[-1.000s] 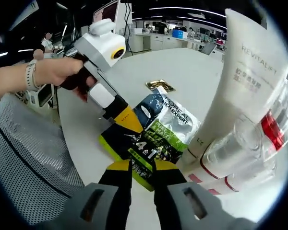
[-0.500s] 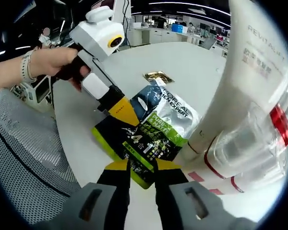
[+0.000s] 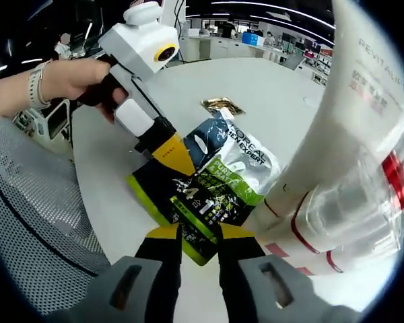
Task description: Arrange the skincare products in the storage area until every visible bottle or jar stands upright without overlapping.
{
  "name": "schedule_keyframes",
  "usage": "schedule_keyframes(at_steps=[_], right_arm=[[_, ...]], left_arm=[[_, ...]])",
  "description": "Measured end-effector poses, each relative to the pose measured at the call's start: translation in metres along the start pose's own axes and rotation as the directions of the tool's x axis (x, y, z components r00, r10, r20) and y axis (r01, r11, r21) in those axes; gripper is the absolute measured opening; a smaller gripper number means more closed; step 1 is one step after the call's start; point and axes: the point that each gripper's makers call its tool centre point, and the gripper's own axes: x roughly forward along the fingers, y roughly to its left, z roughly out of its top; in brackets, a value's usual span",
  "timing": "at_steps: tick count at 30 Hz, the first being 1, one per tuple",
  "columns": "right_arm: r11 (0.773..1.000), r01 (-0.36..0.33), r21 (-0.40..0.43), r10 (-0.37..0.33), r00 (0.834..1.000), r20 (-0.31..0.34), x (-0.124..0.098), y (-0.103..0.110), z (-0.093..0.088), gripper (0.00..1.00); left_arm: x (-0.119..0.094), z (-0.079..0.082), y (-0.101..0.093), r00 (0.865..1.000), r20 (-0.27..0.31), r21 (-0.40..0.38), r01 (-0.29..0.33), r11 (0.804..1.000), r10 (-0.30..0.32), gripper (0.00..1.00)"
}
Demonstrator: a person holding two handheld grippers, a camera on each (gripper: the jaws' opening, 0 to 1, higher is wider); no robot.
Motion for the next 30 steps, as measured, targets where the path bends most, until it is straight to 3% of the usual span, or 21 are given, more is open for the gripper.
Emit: schedule_keyframes(at_steps=[9,16,21,26,30], right_arm=[[1.0,-0.006,0.01,0.006,1.0,-0.002,0.0,0.0,-0.001,0.21],[1.0,-0.009,0.015,0.009,1.0,-0.003,0.001,0.0,-0.001,0.21],[1.0,-0.006,0.011,0.007,1.0,-0.004,0.001,0.001,-0.001,0.21],[1.0,-0.009,0.012,0.009,1.0,-0.006,0.001,0.001,0.0,0.21],[1.0,-0.01,0.011,0.01,1.0,-0.007,0.001,0.001,0.0,0.21]], left_arm=[[-0.005,0.001,0.0,1.0,0.016,0.076,0.0,0.997,-0.001,0.01],[-0.022,0.007,0.014,0.998,0.045,0.105,-0.054,0.993,0.049,0.03],[-0.036,0.026,0.029,0.988,0.103,0.127,-0.126,0.984,0.113,0.0],[-0.043,0.049,0.025,0.982,0.15,0.169,-0.141,0.975,0.116,0.0],[-0.035,0.06,0.02,0.983,0.143,0.24,-0.148,0.959,0.116,0.0]])
